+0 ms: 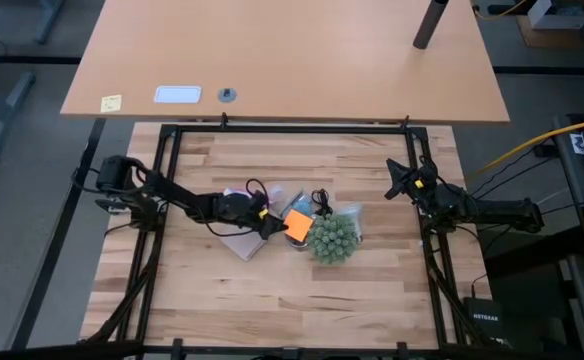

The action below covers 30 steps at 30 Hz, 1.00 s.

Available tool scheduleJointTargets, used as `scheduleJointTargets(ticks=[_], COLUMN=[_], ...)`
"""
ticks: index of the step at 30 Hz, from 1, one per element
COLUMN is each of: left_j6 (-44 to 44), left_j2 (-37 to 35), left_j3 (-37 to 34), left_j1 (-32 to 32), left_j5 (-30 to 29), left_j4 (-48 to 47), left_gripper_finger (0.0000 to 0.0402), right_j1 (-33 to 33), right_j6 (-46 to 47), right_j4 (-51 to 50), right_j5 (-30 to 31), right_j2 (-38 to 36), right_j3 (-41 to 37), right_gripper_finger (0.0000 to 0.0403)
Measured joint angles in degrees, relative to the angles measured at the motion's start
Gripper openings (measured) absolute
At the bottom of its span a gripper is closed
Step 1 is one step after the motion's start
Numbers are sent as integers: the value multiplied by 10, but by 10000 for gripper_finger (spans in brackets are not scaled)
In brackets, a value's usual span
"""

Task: Screw lightbulb
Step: Move the orange sticky note to the top center of the table

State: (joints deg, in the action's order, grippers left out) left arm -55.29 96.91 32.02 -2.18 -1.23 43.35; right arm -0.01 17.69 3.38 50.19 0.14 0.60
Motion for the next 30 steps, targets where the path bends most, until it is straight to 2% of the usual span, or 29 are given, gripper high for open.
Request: scheduleJointTargets(ticks=[3, 9, 11, 21, 30], left_j6=[18, 78, 88, 107, 108], left_j2=[1, 1, 1, 1, 0], left_j3=[0, 0, 0, 0, 0], left_j1=[0, 0, 2, 61, 146], left_j5=[0, 0, 0, -5, 1], left_j4=[10, 48, 58, 66, 152], left_gripper_finger=[134, 32, 11, 7, 6], right_j1=[0, 0, 0, 0, 0], right_j6=[0, 0, 0, 0, 0], right_j4=[0, 0, 0, 0, 0], right_j5=[0, 0, 0, 0, 0], right_j2=[0, 0, 0, 0, 0], right_j3=[0, 0, 0, 0, 0], right_gripper_finger=[5, 5, 5, 5, 5])
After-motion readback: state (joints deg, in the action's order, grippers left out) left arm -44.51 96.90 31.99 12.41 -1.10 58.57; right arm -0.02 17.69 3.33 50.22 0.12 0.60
